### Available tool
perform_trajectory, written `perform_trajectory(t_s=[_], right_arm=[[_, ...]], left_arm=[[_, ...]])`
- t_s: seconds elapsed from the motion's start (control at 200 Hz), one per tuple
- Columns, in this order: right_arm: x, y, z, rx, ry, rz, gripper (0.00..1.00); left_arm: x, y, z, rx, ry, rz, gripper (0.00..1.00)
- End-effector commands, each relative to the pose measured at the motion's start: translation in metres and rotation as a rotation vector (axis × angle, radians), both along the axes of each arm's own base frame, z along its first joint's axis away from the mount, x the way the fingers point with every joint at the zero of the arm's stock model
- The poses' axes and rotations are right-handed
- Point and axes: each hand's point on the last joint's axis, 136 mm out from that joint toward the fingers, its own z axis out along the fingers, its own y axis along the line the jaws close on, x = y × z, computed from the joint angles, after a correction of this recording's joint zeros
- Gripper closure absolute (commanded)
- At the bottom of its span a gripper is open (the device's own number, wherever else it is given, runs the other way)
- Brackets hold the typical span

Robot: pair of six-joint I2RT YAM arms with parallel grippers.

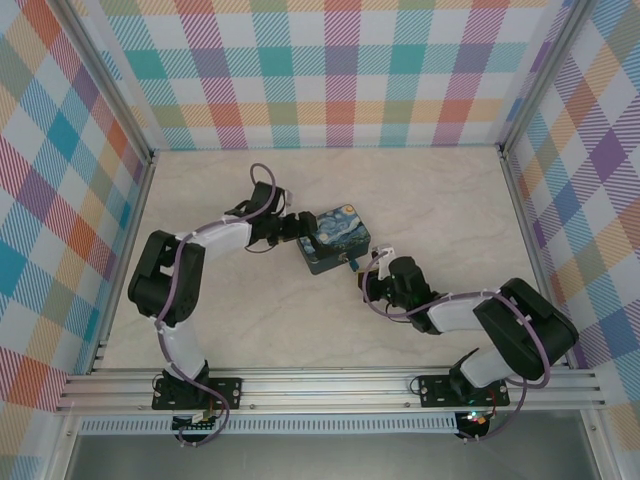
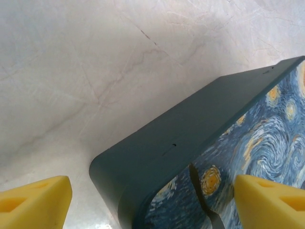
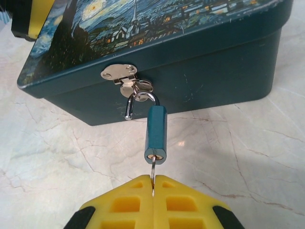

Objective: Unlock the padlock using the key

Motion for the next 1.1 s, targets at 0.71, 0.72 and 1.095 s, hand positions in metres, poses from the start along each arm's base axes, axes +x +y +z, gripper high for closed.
perform_trajectory(t_s=[0.71,0.72,1.095], right_arm=[[-0.006,-0.014,-0.031,0.161,0.355,-0.019,0.9],[-0.006,-0.014,-0.03,0.16,0.353,-0.02,0.89],[-0.006,-0.016,0.001,0.19,0.245,0.087,0.48]], left_arm=[[-0.085,0.042,-0.069,0.123,0.205,0.11,0.15],[-0.085,0.043,-0.069,0.125,0.205,0.11,0.15],[-0.088,0.041,-0.057,0.137,0.185,0.096,0.18]])
